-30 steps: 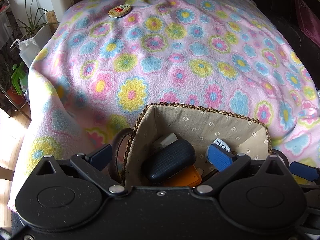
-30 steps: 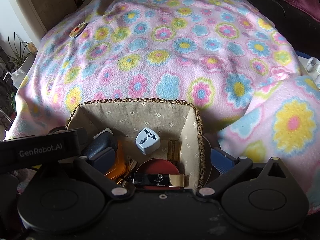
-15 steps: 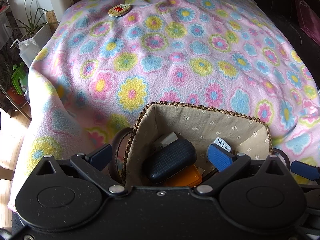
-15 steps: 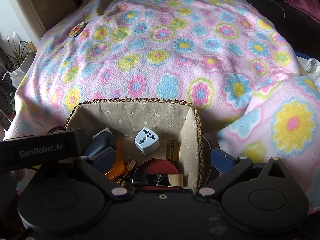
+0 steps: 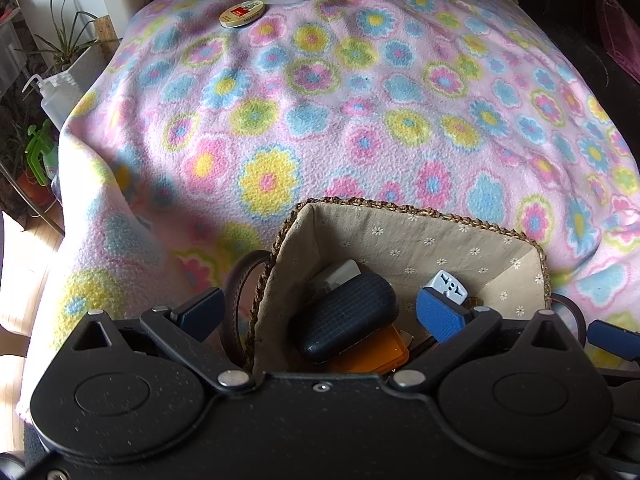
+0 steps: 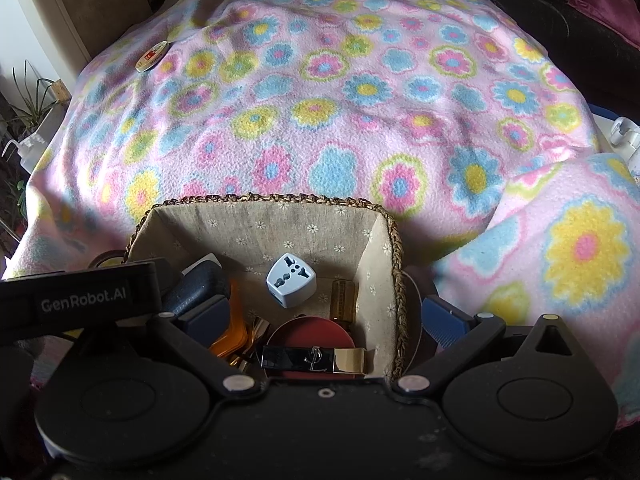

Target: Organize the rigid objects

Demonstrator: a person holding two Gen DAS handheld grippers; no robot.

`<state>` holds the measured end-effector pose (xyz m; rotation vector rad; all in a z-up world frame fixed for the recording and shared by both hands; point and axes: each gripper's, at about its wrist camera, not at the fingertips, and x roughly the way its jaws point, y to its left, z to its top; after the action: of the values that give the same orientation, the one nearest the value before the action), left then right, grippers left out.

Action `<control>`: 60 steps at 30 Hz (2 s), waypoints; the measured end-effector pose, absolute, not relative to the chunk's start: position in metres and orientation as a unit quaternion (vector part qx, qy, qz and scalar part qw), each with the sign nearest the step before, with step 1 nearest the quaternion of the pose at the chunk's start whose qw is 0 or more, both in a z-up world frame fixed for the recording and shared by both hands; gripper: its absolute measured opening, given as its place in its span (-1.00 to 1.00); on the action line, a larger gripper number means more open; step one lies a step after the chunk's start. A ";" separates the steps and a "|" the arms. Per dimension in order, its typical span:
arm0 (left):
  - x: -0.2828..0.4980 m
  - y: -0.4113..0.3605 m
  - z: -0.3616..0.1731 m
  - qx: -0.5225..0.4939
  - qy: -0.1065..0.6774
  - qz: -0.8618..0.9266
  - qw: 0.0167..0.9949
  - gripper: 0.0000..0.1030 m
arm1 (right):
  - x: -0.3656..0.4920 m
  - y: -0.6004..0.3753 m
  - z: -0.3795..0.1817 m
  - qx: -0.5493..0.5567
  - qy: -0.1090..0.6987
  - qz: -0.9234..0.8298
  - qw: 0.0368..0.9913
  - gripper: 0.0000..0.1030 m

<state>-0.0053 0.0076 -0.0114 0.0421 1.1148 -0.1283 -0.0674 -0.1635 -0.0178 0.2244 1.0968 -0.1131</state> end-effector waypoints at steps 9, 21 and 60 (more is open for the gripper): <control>-0.005 0.008 -0.012 0.031 0.528 -0.043 0.847 0.92 | -0.068 -0.163 -0.017 0.101 0.520 -0.060 0.846 1.00; -0.003 0.013 -0.013 0.037 0.531 -0.004 0.846 0.92 | -0.067 -0.166 -0.017 0.109 0.519 -0.075 0.845 1.00; -0.002 0.001 -0.021 0.082 0.545 -0.017 0.834 0.91 | -0.066 -0.171 -0.018 0.128 0.519 -0.083 0.841 1.00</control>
<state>-0.0021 0.0012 -0.0208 0.1742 1.1541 -0.0369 -0.0661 -0.1711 -0.0182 0.2714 1.0969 -0.1750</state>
